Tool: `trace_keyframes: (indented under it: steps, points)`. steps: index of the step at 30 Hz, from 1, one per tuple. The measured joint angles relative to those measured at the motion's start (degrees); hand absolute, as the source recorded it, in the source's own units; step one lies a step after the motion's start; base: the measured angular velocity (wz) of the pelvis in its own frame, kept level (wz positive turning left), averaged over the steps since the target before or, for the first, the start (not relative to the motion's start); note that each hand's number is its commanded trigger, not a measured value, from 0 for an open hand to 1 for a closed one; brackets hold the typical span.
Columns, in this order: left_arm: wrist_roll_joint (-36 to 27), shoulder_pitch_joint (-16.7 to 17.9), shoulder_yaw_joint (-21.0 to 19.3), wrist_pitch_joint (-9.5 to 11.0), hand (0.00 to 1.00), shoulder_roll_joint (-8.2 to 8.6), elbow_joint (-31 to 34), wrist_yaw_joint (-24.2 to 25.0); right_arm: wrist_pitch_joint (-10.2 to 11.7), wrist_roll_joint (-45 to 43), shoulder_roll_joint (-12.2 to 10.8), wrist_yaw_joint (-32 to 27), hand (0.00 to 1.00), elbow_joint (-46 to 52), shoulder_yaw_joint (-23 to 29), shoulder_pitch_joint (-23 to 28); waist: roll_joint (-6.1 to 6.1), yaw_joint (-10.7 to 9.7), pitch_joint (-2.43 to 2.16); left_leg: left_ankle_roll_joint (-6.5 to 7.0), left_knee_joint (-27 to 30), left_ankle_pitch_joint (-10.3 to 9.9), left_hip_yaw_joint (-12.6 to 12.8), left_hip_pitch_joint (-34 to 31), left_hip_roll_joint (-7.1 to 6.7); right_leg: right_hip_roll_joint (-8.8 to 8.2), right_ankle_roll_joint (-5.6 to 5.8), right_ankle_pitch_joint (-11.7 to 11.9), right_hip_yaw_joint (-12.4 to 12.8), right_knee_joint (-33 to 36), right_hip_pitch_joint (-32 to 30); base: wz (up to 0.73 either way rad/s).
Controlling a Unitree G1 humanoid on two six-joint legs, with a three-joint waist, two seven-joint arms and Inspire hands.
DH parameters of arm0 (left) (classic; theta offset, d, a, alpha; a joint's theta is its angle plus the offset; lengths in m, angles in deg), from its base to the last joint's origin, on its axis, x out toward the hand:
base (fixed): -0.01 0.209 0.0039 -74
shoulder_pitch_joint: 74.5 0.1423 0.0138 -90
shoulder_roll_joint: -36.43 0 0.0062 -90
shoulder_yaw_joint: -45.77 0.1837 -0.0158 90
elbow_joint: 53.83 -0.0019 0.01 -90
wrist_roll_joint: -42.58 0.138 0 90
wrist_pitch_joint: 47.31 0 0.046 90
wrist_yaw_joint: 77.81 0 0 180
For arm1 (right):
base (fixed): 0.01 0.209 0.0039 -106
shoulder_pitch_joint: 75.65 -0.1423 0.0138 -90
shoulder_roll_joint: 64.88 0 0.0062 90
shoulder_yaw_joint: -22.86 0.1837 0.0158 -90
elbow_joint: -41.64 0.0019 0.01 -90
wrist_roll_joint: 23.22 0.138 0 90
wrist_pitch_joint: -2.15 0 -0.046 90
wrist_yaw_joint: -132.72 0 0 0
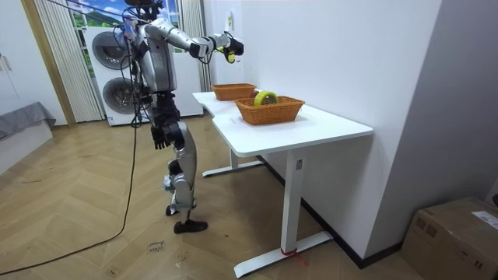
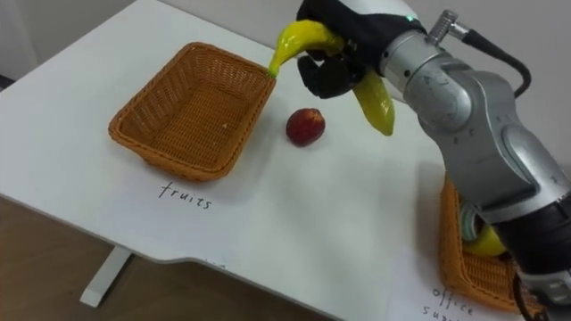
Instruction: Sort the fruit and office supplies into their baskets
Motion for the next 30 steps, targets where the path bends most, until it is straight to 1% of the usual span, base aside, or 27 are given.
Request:
trace_keyframes:
  steps: [2,3,4,5,8,9,10,12,13,14,15,16,17,18,19,20,21,23,25,27,30]
  points:
    - [0.2,0.0,0.0,0.0,0.00,0.10,0.3,0.0,-0.7,0.4,-0.4,-0.3,1.00,-0.1,0.0,0.0,-0.16,1.3,0.09,0.00,-0.4,0.0,0.1,0.4,0.04,-0.02,0.03,0.0,0.0,0.0,0.2,0.00]
    - [0.2,0.0,0.0,0.0,0.00,0.13,0.4,0.0,-0.8,1.0,-0.5,-0.5,1.00,-0.1,0.0,0.0,-0.31,2.1,0.21,0.00,-0.6,0.0,0.1,0.6,0.06,-0.01,0.03,0.0,-0.1,-0.1,0.3,0.00]
    - [0.2,0.0,0.0,0.0,0.00,0.14,0.5,0.0,-0.8,1.2,-0.5,-0.7,1.00,-0.1,0.0,0.0,-0.39,2.3,0.34,0.00,-0.6,0.0,-0.1,0.6,0.06,0.00,0.03,0.0,-0.2,-0.2,0.4,0.08]
    - [0.2,0.0,0.0,0.0,0.00,0.15,0.5,0.0,-0.9,1.4,-1.0,-0.9,1.00,-0.1,0.0,0.0,-0.47,2.7,0.65,0.02,-0.6,0.0,-0.4,0.7,0.02,0.00,0.11,-0.1,-0.3,-0.2,0.6,0.16]
    - [0.2,-0.2,0.0,-0.2,0.00,0.41,0.5,-0.3,-1.4,1.2,-2.6,-1.4,1.00,-1.2,-0.6,-0.6,-0.54,3.8,0.83,0.10,-0.6,-0.2,-1.3,0.1,-0.03,-0.08,0.29,-0.2,-0.9,-0.2,0.5,0.15]
    - [0.2,-0.1,0.0,-0.4,0.00,0.62,0.3,-0.6,-1.4,1.2,-3.9,-1.5,1.00,-2.4,-0.9,-1.4,-0.45,4.2,0.91,0.12,-0.6,-0.2,-1.6,0.1,-0.04,-0.14,0.34,-0.2,-1.1,-0.1,0.4,0.13]
    - [0.2,-0.1,0.0,-0.5,0.00,0.76,0.3,-1.0,-1.4,1.2,-4.7,-1.8,1.00,-3.3,-0.9,-1.8,-0.43,4.5,0.95,0.12,-0.6,-0.2,-1.6,0.1,-0.04,-0.14,0.35,-0.2,-1.4,-0.1,0.4,0.08]
    - [0.2,-0.1,0.0,-0.8,0.00,1.09,0.3,-1.5,-1.7,1.2,-7.4,-2.8,1.00,-5.9,-0.9,-3.7,-0.43,5.4,0.97,0.12,-0.6,-0.2,-1.9,-0.1,-0.05,-0.14,0.35,-0.2,-1.9,-0.1,0.3,0.05]
    - [0.2,-0.1,0.0,-0.9,0.00,1.15,0.3,-1.5,-1.8,1.3,-8.1,-3.1,1.00,-6.2,-0.9,-4.1,-0.43,5.5,0.97,0.12,-0.6,-0.2,-2.1,-0.2,-0.04,-0.14,0.35,-0.2,-2.1,-0.1,0.4,0.12]
    - [0.2,-0.2,0.0,-1.1,0.00,1.21,0.3,-1.5,-1.7,1.4,-9.1,-4.1,0.96,-6.9,-1.2,-4.9,-0.42,5.9,0.97,0.11,-0.6,-0.2,-2.4,-0.1,-0.04,-0.13,0.35,-0.2,-2.8,-0.2,0.6,0.18]
    - [0.2,-0.3,0.1,-1.2,0.00,1.23,0.3,-1.4,-1.5,1.6,-9.5,-5.1,0.82,-7.9,-2.2,-5.7,-0.41,6.3,0.98,0.11,-0.7,-0.2,-3.0,0.1,-0.04,-0.13,0.36,-0.2,-3.4,-0.2,0.9,0.21]
    - [0.2,-0.4,0.1,-1.2,0.00,1.23,0.3,-1.4,-1.5,1.7,-9.5,-5.5,0.55,-8.4,-2.7,-6.1,-0.41,6.4,0.98,0.11,-0.7,-0.2,-3.3,0.1,-0.04,-0.12,0.36,-0.2,-3.5,-0.2,1.1,0.24]
    - [0.2,-0.4,0.1,-1.2,0.00,1.22,0.4,-1.4,-1.1,1.7,-9.5,-6.2,0.47,-9.5,-3.8,-6.7,-0.42,6.9,0.97,0.12,-0.7,-0.2,-3.6,0.3,-0.06,-0.07,0.36,-0.2,-3.5,-0.2,1.5,0.24]
    - [0.2,-0.4,0.1,-1.2,0.00,1.25,0.4,-1.4,-1.0,1.7,-9.5,-6.9,0.24,-10.5,-4.8,-7.2,-0.43,7.2,0.97,0.17,-0.6,-0.2,-3.9,0.4,-0.06,-0.07,0.39,-0.3,-3.5,-0.2,1.7,0.21]
    - [0.2,-0.4,0.1,-1.3,0.00,1.27,0.4,-1.4,-1.0,1.7,-9.5,-7.1,0.06,-11.0,-5.2,-7.4,-0.43,7.3,0.97,0.18,-0.6,-0.3,-4.2,0.4,-0.06,-0.08,0.40,-0.3,-3.5,-0.2,1.8,0.19]
    - [0.2,-0.4,0.1,-1.6,0.00,1.30,0.5,-1.4,-0.8,1.7,-9.5,-7.4,0.00,-11.9,-5.4,-7.4,-0.43,7.8,0.97,0.22,-0.5,-0.3,-4.6,0.3,-0.07,-0.12,0.40,-0.3,-3.5,-0.2,1.9,0.13]
    - [0.2,-0.3,0.1,-1.9,0.00,1.30,0.5,-1.4,-0.8,1.7,-9.5,-7.6,0.00,-12.5,-5.4,-7.4,-0.44,8.3,0.97,0.27,-0.4,-0.3,-4.7,0.3,-0.12,-0.17,0.42,-0.3,-3.5,-0.2,1.9,0.11]
    - [0.1,0.0,0.1,-2.4,0.00,1.27,0.6,-1.4,-0.8,1.7,-9.5,-7.9,0.00,-13.2,-5.5,-7.4,-0.46,8.4,0.99,0.34,-0.2,-0.4,-5.0,0.2,-0.22,-0.27,0.54,-0.4,-3.5,-0.1,2.1,0.09]
    - [0.1,0.3,0.1,-2.4,0.00,1.28,0.5,-1.4,-0.7,1.7,-9.5,-8.6,0.00,-14.1,-5.7,-7.4,-0.50,8.5,1.02,0.42,-0.1,-0.4,-5.1,0.2,-0.40,-0.46,0.88,-0.6,-3.7,-0.1,2.3,0.06]
    - [0.0,0.3,0.1,-2.4,0.00,1.28,0.5,-1.4,-0.7,1.7,-9.8,-9.5,0.00,-14.7,-5.9,-7.4,-0.50,8.6,1.05,0.46,0.0,-0.4,-5.1,0.2,-0.97,-0.70,1.16,-0.7,-4.2,-0.1,2.4,0.00]
    - [0.1,0.3,0.1,-2.4,0.00,1.24,1.0,-1.3,-0.4,3.0,-10.3,-10.9,0.00,-16.3,-5.9,-7.4,-0.47,8.4,1.07,0.53,0.1,-0.5,-5.5,0.2,-1.00,-1.02,1.54,-1.0,-4.9,-0.1,2.7,0.05]
